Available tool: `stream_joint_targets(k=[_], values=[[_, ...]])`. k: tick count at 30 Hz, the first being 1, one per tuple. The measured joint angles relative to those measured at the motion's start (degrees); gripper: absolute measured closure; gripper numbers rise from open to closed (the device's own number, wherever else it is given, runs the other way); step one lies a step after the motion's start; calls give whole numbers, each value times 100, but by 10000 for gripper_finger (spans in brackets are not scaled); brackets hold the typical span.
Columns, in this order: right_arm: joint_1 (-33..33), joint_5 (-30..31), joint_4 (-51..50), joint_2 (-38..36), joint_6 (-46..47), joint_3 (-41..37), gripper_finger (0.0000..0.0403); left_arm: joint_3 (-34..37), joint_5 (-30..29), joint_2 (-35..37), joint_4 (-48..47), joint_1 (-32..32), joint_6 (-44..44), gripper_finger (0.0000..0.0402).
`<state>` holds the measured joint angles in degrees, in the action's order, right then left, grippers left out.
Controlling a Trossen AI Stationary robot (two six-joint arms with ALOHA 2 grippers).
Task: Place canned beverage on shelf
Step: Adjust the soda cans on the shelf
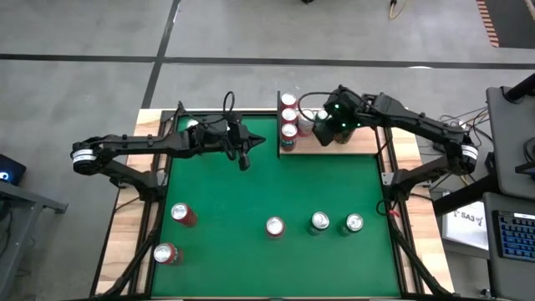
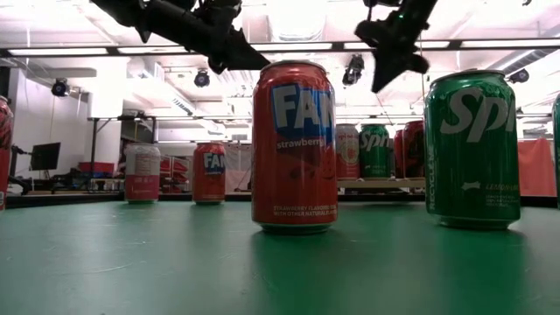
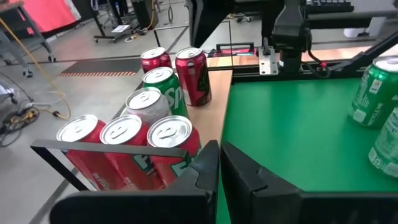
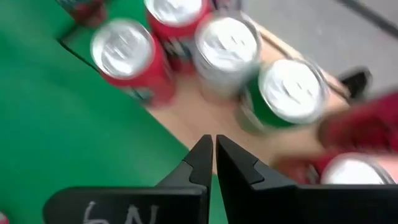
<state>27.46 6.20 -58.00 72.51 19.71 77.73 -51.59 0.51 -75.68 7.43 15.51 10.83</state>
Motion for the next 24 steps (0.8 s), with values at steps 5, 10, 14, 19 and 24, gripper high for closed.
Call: stream_joint_targets(k=[5, 10, 14, 19, 24], values=[[178, -20, -1060, -1, 231, 16, 390, 0, 0, 15, -1, 0, 343, 402], [338, -21, -1738, 0, 357, -133, 390, 0, -2, 52, 6, 4, 734, 402], [507, -59, -1745, 0, 371, -301, 390, 0, -4, 59, 8, 4, 922, 402], [715, -23, -1718, 9, 329, -369, 390, 0, -2, 61, 9, 7, 946, 402], [905, -16, -1611, 9, 249, -373, 390, 0, -2, 61, 10, 7, 968, 402]])
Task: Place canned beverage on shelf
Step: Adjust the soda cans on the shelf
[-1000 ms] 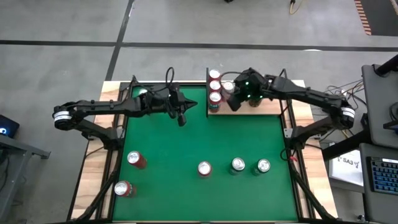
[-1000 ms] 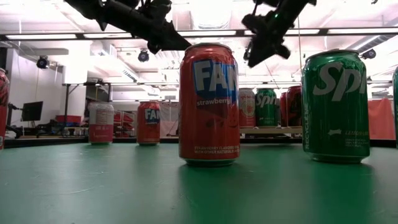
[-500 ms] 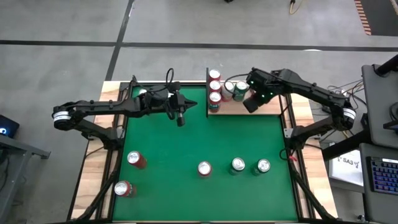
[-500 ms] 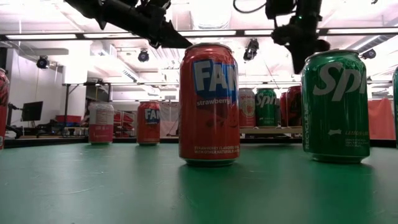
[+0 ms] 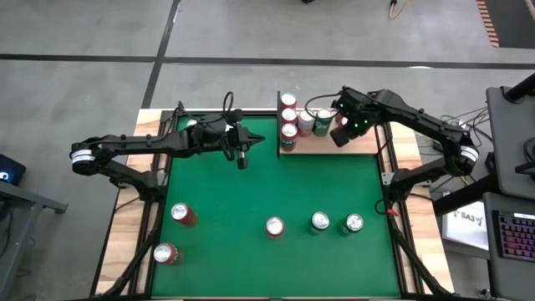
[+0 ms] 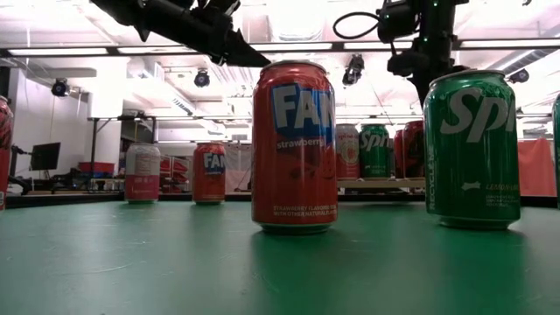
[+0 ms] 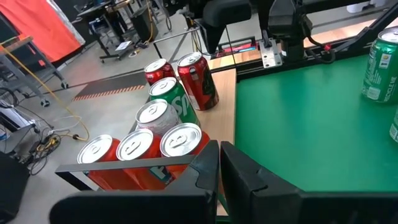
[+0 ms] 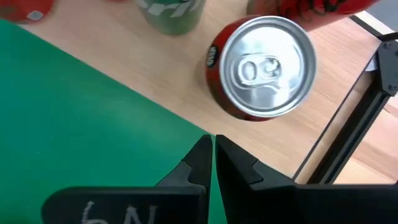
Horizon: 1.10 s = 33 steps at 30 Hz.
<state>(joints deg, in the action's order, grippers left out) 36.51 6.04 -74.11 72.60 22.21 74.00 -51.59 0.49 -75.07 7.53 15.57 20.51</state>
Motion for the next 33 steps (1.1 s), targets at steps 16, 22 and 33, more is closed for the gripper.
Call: stream_joint_targets(k=[16, 22, 33], values=[[72, -4, 395, 2, -52, -353, 390, 0, -4, 35, -72, 0, 302, 402], [165, 357, 429, 2, -28, -362, 390, 0, -4, 46, -95, 0, 302, 402], [227, 207, 584, 2, -52, -374, 390, 0, -5, 48, -107, 0, 302, 402]])
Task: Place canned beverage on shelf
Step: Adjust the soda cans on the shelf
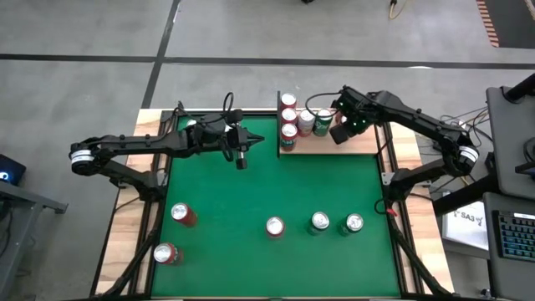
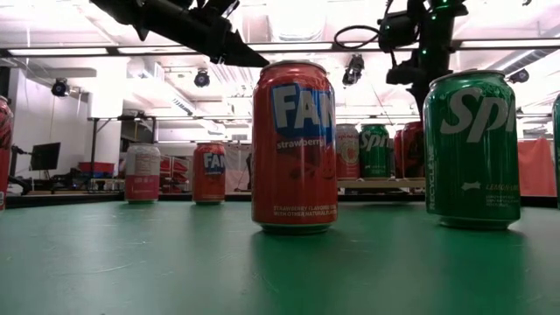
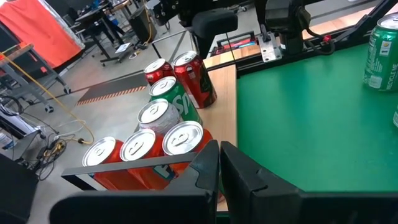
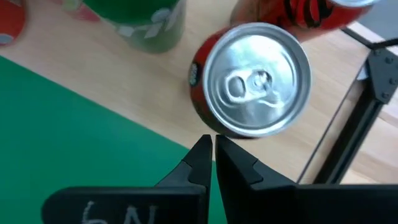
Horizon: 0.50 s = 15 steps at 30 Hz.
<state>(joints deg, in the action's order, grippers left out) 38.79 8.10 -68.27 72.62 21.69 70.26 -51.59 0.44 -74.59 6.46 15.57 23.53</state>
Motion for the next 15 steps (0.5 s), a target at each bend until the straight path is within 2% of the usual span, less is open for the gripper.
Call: stream_joint_targets(k=[7, 15], values=[[83, 377, 124, 0, -18, -7, 390, 0, 1, 0, -7, 0, 22, 402], [101, 396, 142, 0, -21, -9, 390, 0, -1, 0, -11, 0, 22, 402]])
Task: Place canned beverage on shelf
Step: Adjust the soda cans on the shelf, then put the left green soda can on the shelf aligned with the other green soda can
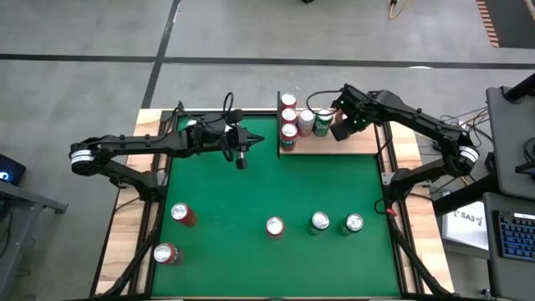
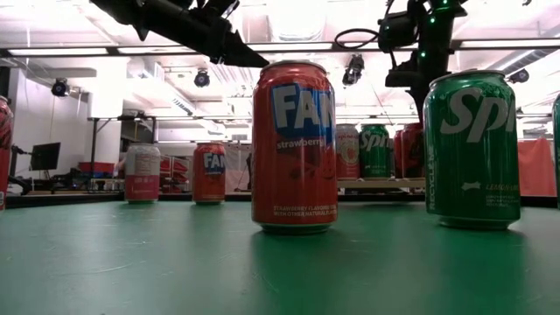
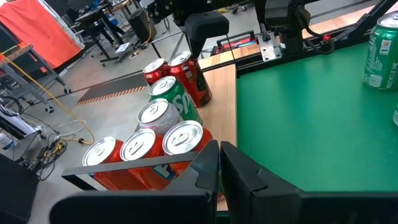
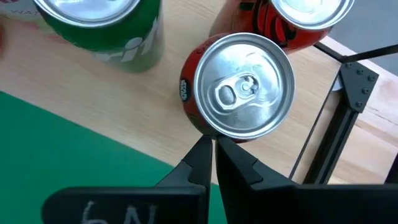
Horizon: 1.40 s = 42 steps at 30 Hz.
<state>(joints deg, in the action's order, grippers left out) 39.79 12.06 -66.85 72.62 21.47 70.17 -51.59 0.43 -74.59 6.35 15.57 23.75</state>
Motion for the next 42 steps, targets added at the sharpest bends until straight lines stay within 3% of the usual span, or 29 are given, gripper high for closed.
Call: stream_joint_targets(k=[10, 15, 25, 33, 42], values=[[-195, -295, 48, -291, 0, 146, 390, -2, 4, 0, 0, 0, -85, 402], [-590, -302, 406, -845, 23, 31, 390, -2, 7, 9, -42, -68, -697, 402], [-1930, -291, 1293, -1705, 201, -280, 390, -2, 13, 11, -167, -856, -1527, 402], [-3130, 108, 1805, -1776, 489, -508, 390, -2, 16, 11, -334, -1370, -2174, 402], [-4003, 225, 1792, -1773, 911, -650, 390, -2, 15, 9, -360, -1814, -2648, 402]])
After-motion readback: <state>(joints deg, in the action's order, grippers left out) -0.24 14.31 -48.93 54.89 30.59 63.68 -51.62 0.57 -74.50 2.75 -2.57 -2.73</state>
